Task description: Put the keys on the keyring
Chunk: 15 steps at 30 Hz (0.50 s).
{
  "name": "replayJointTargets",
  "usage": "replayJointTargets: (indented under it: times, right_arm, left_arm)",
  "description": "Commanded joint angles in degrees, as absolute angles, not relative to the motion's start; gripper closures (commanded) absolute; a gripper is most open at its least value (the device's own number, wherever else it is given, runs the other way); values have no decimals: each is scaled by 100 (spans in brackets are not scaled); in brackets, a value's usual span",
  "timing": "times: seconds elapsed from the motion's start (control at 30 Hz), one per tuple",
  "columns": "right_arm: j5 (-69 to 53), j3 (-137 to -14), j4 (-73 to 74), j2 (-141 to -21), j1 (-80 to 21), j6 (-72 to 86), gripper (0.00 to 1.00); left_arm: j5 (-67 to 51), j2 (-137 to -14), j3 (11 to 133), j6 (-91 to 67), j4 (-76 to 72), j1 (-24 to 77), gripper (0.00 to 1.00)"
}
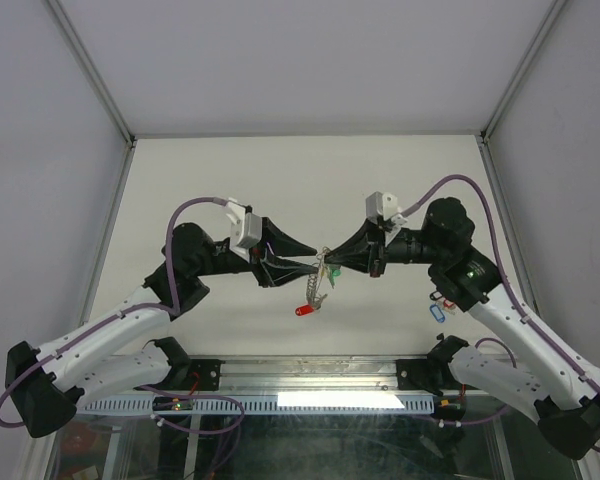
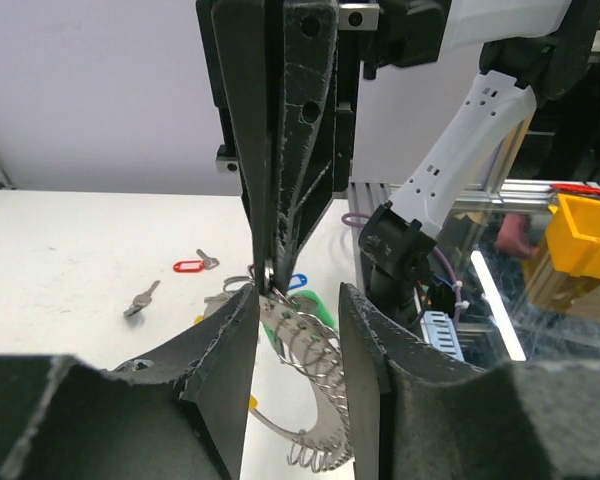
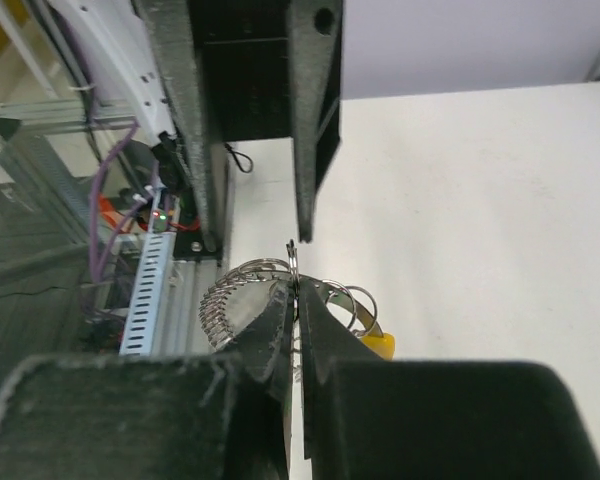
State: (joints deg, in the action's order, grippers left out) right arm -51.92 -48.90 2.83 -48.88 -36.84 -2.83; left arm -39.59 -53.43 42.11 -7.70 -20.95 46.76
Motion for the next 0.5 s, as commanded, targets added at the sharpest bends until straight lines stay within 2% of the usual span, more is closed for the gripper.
replayJointTargets:
  times: [0.0,0.17,0.33,0.47]
  right_arm:
    - [-4363,-5786,2396,-5093,-3750,-1522,100]
    - [-3341,-6620,3716,-5603,-4074,-1664,100]
    - [-2087,-7405,4947,-6621,-4897,-1681,100]
    - [-1476,-7823,5597,-7345,-5171,-1548,100]
  left_arm:
    - [-3665,-5079,4570,-383,-1729,4632,63]
    - [-3226,-4957,4625,-95,-1169,4633,60]
    - [-2892,-4819,4565,65,-825,4635,58]
    - [-2688,-4714,4549,137,-538,4636,57]
